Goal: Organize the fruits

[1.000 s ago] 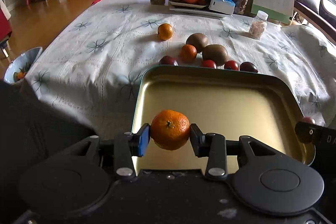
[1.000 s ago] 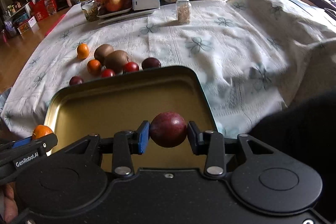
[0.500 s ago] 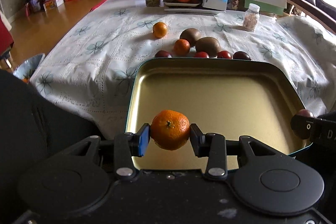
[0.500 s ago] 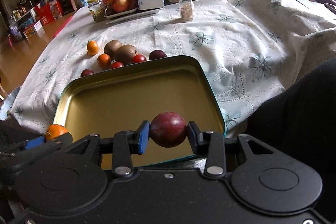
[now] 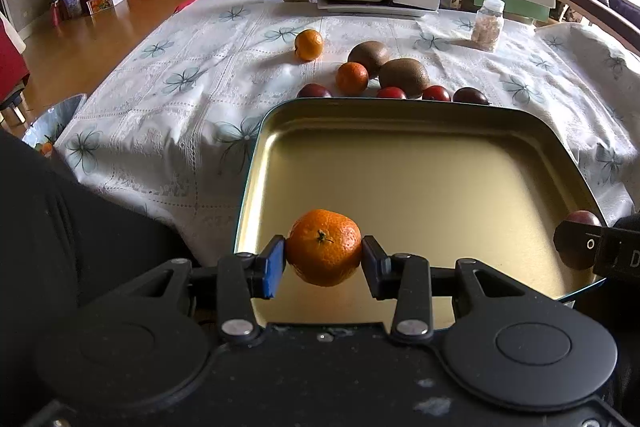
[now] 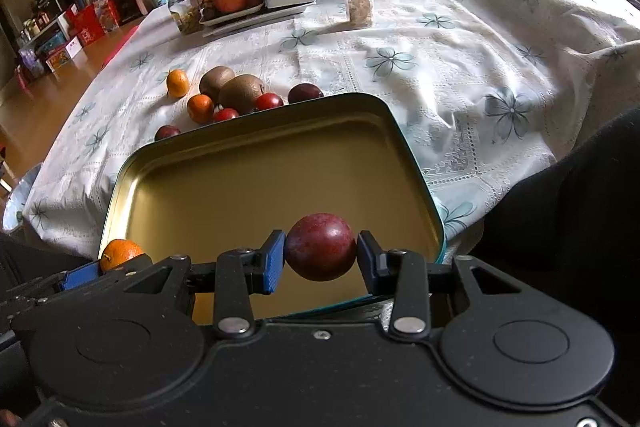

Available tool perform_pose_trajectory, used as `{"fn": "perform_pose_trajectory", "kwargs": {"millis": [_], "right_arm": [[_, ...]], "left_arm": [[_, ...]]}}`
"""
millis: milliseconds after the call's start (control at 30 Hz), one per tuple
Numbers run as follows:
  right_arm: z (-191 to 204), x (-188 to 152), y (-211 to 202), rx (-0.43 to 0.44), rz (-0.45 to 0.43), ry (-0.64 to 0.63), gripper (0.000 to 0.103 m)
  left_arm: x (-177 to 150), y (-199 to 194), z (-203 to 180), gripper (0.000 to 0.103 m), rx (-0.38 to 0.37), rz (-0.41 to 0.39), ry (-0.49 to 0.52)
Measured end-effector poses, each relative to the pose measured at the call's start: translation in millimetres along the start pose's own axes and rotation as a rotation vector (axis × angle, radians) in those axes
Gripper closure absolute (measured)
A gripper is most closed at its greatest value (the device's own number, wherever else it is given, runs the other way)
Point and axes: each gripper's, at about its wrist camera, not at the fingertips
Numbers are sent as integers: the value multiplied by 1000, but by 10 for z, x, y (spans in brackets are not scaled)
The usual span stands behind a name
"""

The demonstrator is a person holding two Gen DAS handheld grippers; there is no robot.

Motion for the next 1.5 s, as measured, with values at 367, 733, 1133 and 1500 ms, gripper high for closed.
{"fn": "perform_pose_trajectory", "kwargs": {"millis": [367, 733, 1133, 1500], "right_arm": [[-7, 17, 19, -12, 15, 7, 55], [64, -18, -5, -29, -8, -32, 54], [64, -7, 37, -30, 17, -32, 54], [71, -12, 56, -38, 33, -39, 54]], "left_arm": [[-34, -69, -99, 61, 43, -59, 52], [-30, -27, -131, 61, 38, -36, 74], [45, 121, 27, 61, -31, 88, -38], [39, 121, 45, 61, -34, 104, -63]]}}
Point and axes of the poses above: each gripper's, at about its wrist camera, not at the fingertips, and y roughly the way its jaws point, z to its left, x to its top, and after that the axes turned 8 degrees about z, right-handed
